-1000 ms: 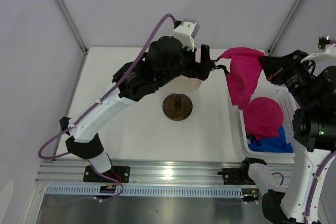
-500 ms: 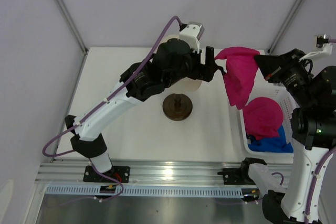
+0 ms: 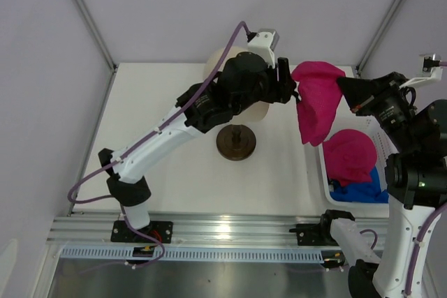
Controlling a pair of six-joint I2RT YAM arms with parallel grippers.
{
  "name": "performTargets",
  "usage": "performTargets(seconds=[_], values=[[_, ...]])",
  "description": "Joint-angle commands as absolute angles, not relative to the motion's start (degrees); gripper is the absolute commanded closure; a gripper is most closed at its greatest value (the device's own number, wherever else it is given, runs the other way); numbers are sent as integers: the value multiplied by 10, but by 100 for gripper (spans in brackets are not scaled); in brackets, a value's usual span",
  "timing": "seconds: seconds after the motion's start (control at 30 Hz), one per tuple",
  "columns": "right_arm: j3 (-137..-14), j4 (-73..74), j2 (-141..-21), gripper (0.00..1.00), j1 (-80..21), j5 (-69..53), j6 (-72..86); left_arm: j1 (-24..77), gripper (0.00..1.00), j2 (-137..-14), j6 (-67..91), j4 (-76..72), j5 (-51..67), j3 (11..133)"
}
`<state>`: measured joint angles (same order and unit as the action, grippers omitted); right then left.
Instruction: Stack the hats
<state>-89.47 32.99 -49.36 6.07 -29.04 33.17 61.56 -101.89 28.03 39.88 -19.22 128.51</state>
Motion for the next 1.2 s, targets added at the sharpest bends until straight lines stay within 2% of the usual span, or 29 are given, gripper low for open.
performTargets(seconds=[0.0, 0.07, 0.1, 0.17, 0.2, 0.4, 0.57, 0.67, 0.87, 0.97, 1.17], values=[[-874, 267, -478, 100, 57, -301, 364, 620, 41, -1034, 300, 383, -195, 1309], [-862, 257, -475, 100, 57, -303, 374, 620, 57, -1033, 297, 379, -199, 1310], [-857, 252, -476, 100, 57, -304, 376, 620, 80, -1031, 291, 374, -208, 1310], [-856, 249, -477, 100, 57, -307, 378, 620, 97, -1020, 280, 367, -218, 1312], [-853, 243, -481, 100, 56, -308, 379, 620, 99, -1016, 260, 365, -222, 1317], [-832, 167, -497, 100, 53, -337, 419, 619, 99, -1003, 148, 382, -243, 1412], [-847, 139, -518, 100, 25, -323, 414, 603, 99, -972, 107, 392, -298, 1396], [-862, 132, -540, 100, -2, -317, 409, 576, 99, -961, 130, 421, -283, 1385], [-897, 153, -604, 100, -165, -247, 353, 512, 99, -948, 182, 471, -230, 1361], [-920, 164, -627, 100, -217, -193, 325, 476, 99, -927, 213, 484, -185, 1332], [-997, 197, -696, 100, -311, -122, 273, 429, 99, -892, 224, 483, -178, 1274]])
